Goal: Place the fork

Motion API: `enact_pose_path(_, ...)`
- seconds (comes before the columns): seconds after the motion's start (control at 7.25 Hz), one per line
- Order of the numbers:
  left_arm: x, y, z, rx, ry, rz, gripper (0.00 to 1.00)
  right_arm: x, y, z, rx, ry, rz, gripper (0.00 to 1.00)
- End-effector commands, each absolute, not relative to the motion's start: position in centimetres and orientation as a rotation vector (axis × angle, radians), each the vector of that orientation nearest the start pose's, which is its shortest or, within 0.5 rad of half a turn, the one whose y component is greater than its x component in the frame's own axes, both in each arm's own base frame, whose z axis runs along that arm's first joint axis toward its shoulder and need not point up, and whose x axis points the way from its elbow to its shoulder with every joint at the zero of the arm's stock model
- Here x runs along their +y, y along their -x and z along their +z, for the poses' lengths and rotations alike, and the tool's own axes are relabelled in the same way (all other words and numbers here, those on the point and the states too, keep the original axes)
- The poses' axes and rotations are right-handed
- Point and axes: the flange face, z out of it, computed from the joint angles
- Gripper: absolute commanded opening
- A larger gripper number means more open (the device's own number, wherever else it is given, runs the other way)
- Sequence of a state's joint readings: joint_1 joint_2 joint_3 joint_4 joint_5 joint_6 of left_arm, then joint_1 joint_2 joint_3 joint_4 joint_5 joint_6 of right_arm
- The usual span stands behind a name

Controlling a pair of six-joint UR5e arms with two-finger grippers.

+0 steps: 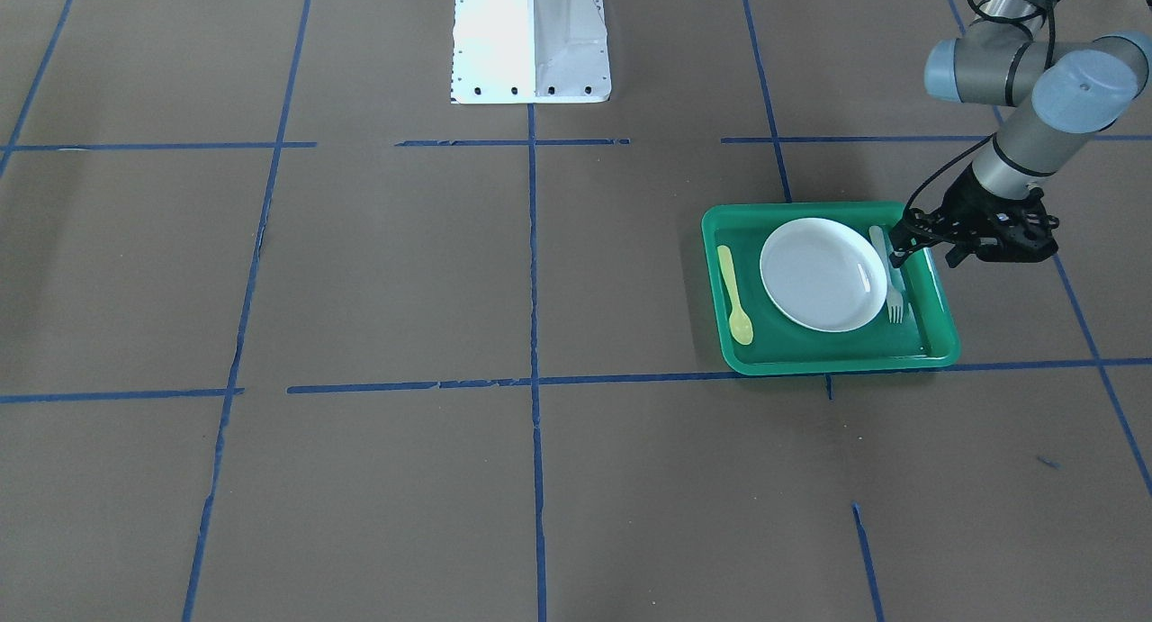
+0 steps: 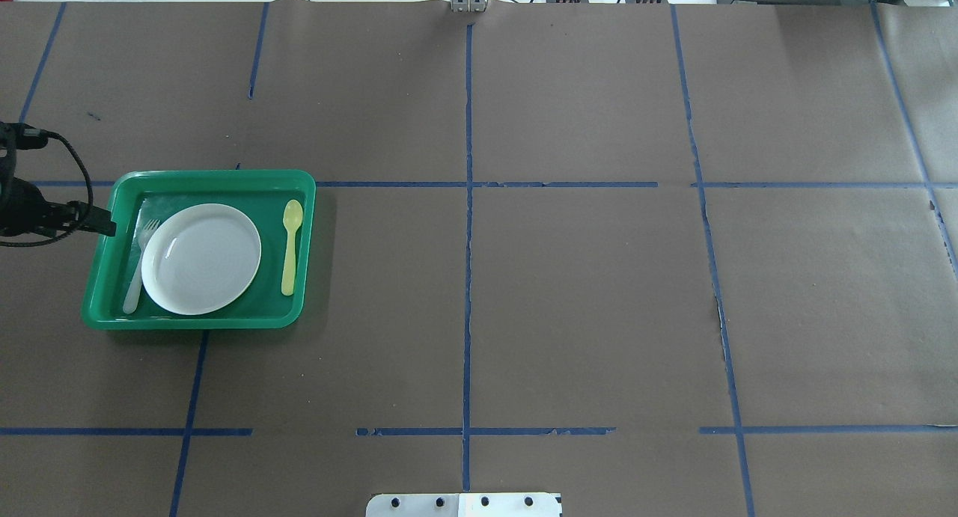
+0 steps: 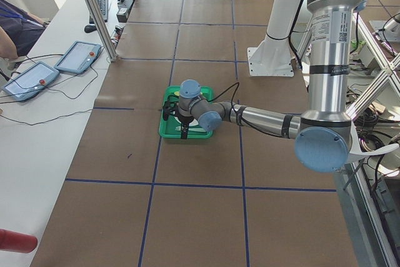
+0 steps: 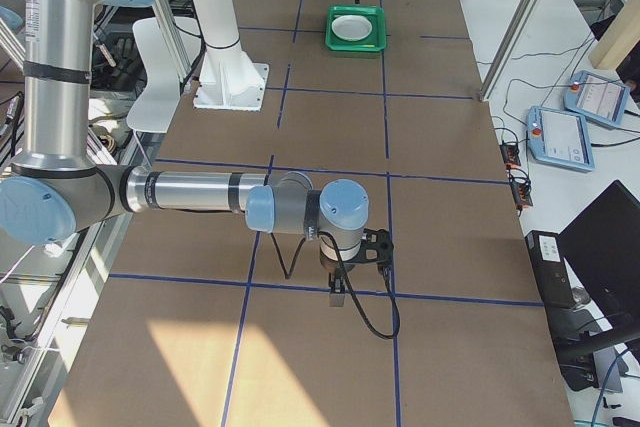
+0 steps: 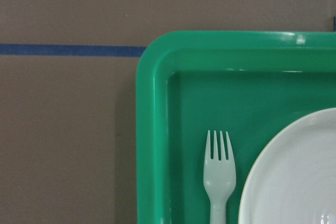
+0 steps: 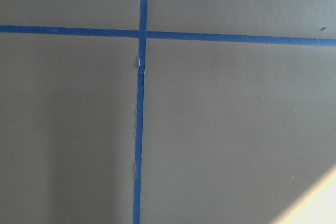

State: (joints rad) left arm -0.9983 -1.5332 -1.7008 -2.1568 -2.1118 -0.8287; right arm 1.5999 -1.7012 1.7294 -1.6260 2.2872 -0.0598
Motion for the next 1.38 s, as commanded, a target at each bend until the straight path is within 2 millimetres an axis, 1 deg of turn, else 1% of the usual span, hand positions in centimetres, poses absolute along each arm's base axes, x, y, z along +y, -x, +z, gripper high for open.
enact_pose_path(0.0,-46.4,-12.8,58.5,0.797,-0.204,0.019,1.0,-43.2,-8.1,65.0,-0.717,-0.007,-0.02,1.0)
enact_pose_path(0.14,-45.2,-8.8,60.4,0.802,-0.221,0.074,1.0,-43.2,-8.1,65.1,-0.717,-0.005,-0.019,1.0)
enact_pose_path(0.28,-44.2,-5.5,61.8,0.796,-0.221,0.096,1.0,-43.2,-8.1,65.1,-0.717,-0.005,-0.019,1.0)
enact_pose_path(0.41,-44.0,-1.6,63.1,0.756,-0.223,0.138,1.0,-43.2,-8.1,65.0,-0.717,-0.007,-0.02,1.0)
enact_pose_path(0.55,-43.7,2.6,64.2,0.719,-0.216,0.168,1.0,-43.2,-8.1,65.1,-0.717,-0.005,-0.019,1.0)
enact_pose_path(0.69,-43.3,5.8,63.9,0.702,-0.196,0.167,1.0,-43.2,-8.1,65.1,-0.717,-0.005,-0.019,1.0)
enact_pose_path(0.83,-42.7,7.5,63.4,0.7,-0.148,0.139,1.0,-43.2,-8.1,65.1,-0.717,-0.005,-0.019,1.0)
enact_pose_path(0.97,-42.5,9.0,62.9,0.699,-0.139,0.11,1.0,-43.2,-8.1,65.0,-0.717,-0.007,-0.02,1.0)
enact_pose_path(1.1,-41.8,9.1,63.5,0.7,-0.121,0.102,1.0,-43.2,-8.1,65.1,-0.717,-0.005,-0.019,1.0)
enact_pose_path(1.24,-41.6,9.2,63.5,0.7,-0.127,0.103,1.0,-43.2,-8.1,65.0,-0.717,-0.007,-0.02,1.0)
